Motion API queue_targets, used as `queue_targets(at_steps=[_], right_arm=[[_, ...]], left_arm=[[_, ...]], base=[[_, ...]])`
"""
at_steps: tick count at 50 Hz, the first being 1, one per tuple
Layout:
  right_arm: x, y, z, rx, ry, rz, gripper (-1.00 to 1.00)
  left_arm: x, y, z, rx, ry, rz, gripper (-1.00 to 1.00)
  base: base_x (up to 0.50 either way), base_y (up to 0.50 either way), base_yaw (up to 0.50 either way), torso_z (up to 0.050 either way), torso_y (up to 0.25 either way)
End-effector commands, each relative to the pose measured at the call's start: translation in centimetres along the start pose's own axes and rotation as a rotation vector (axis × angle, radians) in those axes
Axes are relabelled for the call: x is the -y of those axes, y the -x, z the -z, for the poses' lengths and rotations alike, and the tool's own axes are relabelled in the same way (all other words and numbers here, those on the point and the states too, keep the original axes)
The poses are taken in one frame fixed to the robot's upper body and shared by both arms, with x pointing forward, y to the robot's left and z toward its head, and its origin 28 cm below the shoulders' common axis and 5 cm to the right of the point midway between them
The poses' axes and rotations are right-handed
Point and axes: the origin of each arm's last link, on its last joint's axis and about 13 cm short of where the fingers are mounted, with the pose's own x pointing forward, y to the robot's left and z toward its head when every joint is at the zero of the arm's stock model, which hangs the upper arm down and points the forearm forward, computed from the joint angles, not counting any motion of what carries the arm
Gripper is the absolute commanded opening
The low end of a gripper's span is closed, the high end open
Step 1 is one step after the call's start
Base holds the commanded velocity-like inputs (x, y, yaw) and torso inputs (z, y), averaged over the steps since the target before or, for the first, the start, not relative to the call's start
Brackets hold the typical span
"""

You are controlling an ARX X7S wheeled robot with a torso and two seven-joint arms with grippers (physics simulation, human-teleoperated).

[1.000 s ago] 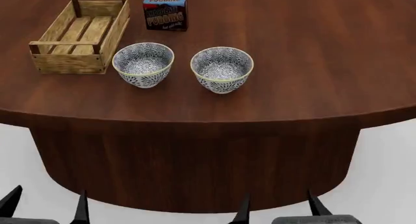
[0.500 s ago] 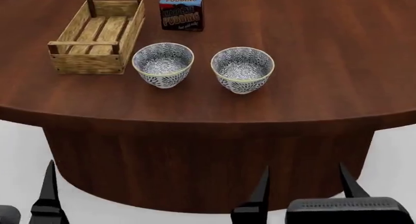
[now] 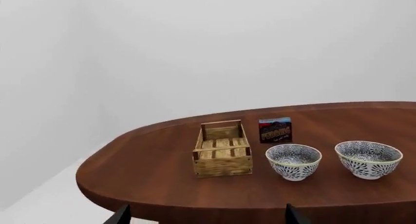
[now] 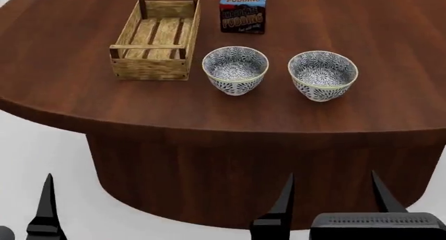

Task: Stack the left bowl on the right bowl and place them in the tray.

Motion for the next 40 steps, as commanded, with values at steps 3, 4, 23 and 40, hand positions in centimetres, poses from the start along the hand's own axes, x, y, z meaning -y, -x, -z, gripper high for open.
queue_targets(at_steps=[3, 4, 23, 40], right_arm=[[-0.12, -0.05, 0.07, -0.002, -0.006, -0.01, 1.0], [-0.11, -0.06, 0.08, -0.002, -0.007, -0.012, 1.0], [0.24, -0.06, 0.16, -0.021, -0.058, -0.006, 1.0], [0.57, -0.18, 0.01, -0.019, -0.056, 0.008, 1.0]], left_arm=[[0.35, -0.06, 0.66, -0.012, 0.005, 0.011, 1.0], [0.36, -0.06, 0.71, -0.014, 0.005, 0.012, 1.0], [0.43, 0.05, 0.71, -0.014, 0.008, 0.019, 1.0], [0.55, -0.23, 0.33, -0.004, 0.008, 0.027, 1.0]], base=[[0.0, 0.5, 0.0, 0.0, 0.0], [0.0, 0.5, 0.0, 0.0, 0.0], [0.21, 0.23, 0.0, 0.0, 0.0], [0.5, 0.0, 0.0, 0.0, 0.0]])
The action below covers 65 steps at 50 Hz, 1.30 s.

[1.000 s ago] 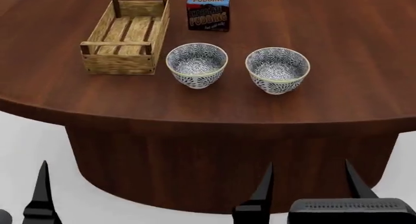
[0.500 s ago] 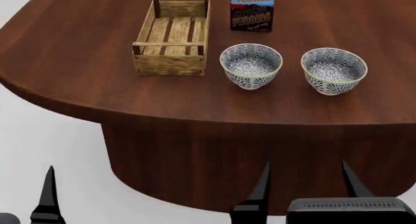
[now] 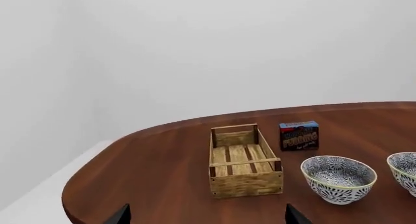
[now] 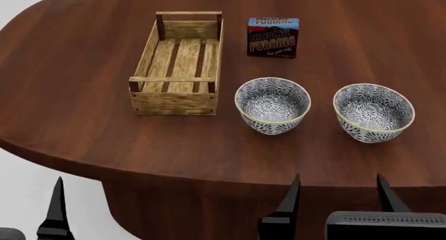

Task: Stack the left bowl on the right bowl and place them in the tray.

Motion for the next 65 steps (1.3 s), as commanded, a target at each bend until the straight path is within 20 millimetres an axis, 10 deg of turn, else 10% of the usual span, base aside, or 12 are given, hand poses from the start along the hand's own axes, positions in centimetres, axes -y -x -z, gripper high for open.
queue_targets(at_steps=[1, 65], right_arm=[[0.13, -0.11, -0.12, 0.0, -0.003, 0.005, 1.0], [0.0, 0.06, -0.3, -0.002, 0.007, 0.01, 1.0]], left_arm=[[0.04, -0.14, -0.19, 0.005, 0.0, 0.004, 1.0], [0.15, 0.21, -0.18, 0.019, 0.004, 0.013, 1.0]], base=[[0.5, 0.0, 0.0, 0.0, 0.0], [0.5, 0.0, 0.0, 0.0, 0.001]])
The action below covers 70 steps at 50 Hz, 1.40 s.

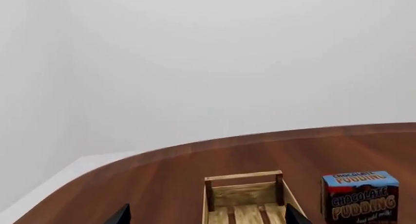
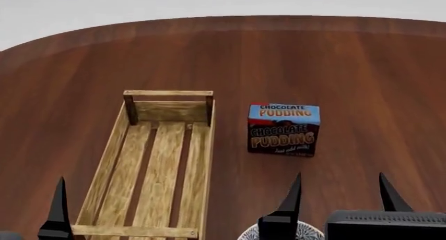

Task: Stack the left bowl on the right bowl and place them in the tray.

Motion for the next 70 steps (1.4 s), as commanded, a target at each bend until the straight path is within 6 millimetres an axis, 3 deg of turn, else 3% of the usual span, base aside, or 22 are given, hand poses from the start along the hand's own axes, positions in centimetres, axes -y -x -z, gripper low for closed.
queue_targets(at_steps=[1, 36, 45, 47, 62, 70], right_arm=[[0.0, 0.0, 0.0, -0.001, 0.002, 0.0, 1.0], [0.0, -0.1, 0.2, -0.012, -0.003, -0.015, 1.0], [-0.1, -0.1, 0.1, -0.008, 0.002, -0.024, 1.0], [-0.1, -0.1, 0.2, -0.009, 0.002, -0.024, 1.0], [0.0, 0.2, 0.0, -0.009, -0.001, -0.032, 1.0], [1.3, 0.6, -0.6, -0.044, 0.073, -0.061, 1.0]], left_arm=[[0.0, 0.0, 0.0, 0.001, -0.001, 0.0, 1.0], [0.1, -0.1, -0.1, 0.004, 0.004, 0.009, 1.0], [0.1, -0.3, -0.5, 0.026, 0.02, 0.007, 1.0], [0.3, -0.2, -0.5, 0.044, -0.055, -0.001, 1.0], [0.1, 0.0, -0.3, 0.026, 0.054, 0.014, 1.0], [-0.1, 0.2, -0.6, 0.042, 0.005, 0.023, 1.0]], base=[[0.5, 0.0, 0.0, 0.0, 0.0], [0.49, 0.0, 0.0, 0.0, 0.001], [0.0, 0.0, 0.0, 0.0, 0.0], [0.0, 0.0, 0.0, 0.0, -0.125], [0.0, 0.0, 0.0, 0.0, -0.228], [0.0, 0.0, 0.0, 0.0, 0.0]])
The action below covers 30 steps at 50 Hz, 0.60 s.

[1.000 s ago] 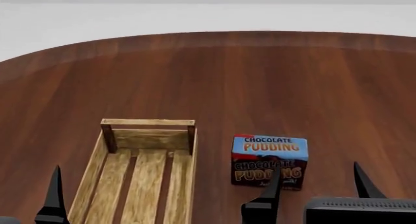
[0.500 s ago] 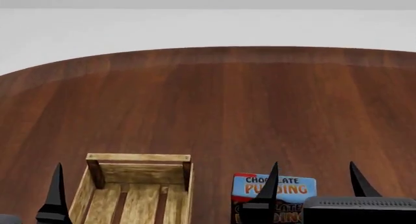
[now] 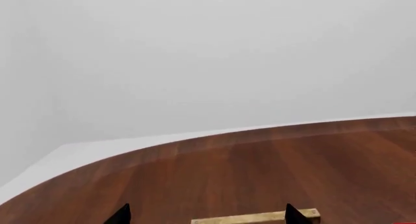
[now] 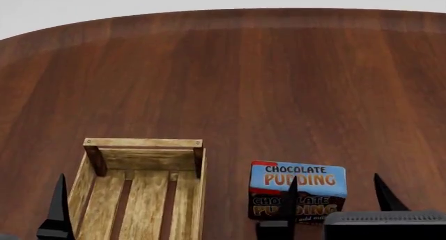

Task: Stack the left bowl on the right bowl and place them in the tray.

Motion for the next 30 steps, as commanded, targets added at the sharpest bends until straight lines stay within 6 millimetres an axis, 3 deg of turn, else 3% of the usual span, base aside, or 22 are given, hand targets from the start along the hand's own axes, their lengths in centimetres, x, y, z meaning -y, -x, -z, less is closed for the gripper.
queue_targets(at_steps=[1, 11, 30], right_arm=[[1.0, 0.7, -0.7, -0.034, 0.061, -0.029, 1.0], [2.0, 3.2, -1.1, -0.145, 0.107, -0.105, 1.0], [1.8, 5.2, -0.3, -0.341, 0.178, -0.264, 1.0]], left_arm=[[-0.2, 0.2, -0.3, 0.009, 0.003, 0.013, 1.0], [-0.1, 0.2, -0.5, 0.009, -0.008, 0.019, 1.0], [0.1, 0.3, -0.7, 0.017, -0.005, 0.031, 1.0]], base=[[0.0, 0.0, 0.0, 0.0, 0.0], [0.0, 0.0, 0.0, 0.0, 0.0], [0.0, 0.0, 0.0, 0.0, 0.0]])
